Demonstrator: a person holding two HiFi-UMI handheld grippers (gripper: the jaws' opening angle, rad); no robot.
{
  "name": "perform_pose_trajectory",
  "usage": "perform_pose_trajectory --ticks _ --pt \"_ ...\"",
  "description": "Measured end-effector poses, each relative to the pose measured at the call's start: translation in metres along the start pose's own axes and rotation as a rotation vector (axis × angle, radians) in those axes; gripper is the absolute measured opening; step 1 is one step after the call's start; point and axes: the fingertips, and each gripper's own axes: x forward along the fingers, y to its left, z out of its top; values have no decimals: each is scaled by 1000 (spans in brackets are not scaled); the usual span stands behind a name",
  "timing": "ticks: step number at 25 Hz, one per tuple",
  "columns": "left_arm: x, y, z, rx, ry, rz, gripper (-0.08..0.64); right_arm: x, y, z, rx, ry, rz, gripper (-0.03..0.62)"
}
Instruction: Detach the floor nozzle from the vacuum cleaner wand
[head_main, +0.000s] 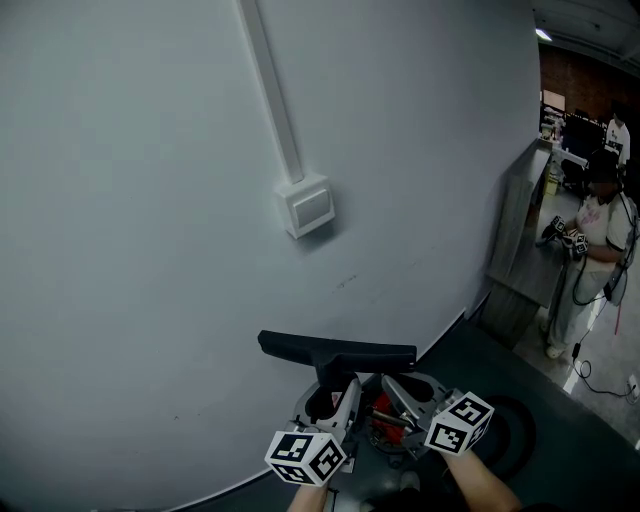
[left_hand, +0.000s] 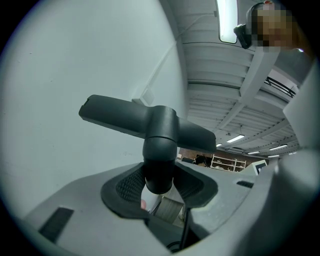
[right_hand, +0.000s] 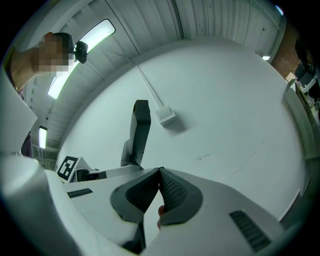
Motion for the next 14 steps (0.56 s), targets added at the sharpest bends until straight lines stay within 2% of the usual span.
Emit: perform_pose_trajectory --ticks 14 --pt "1 3 -7 -13 13 6 173 -1 -3 -1 -2 1 -11 18"
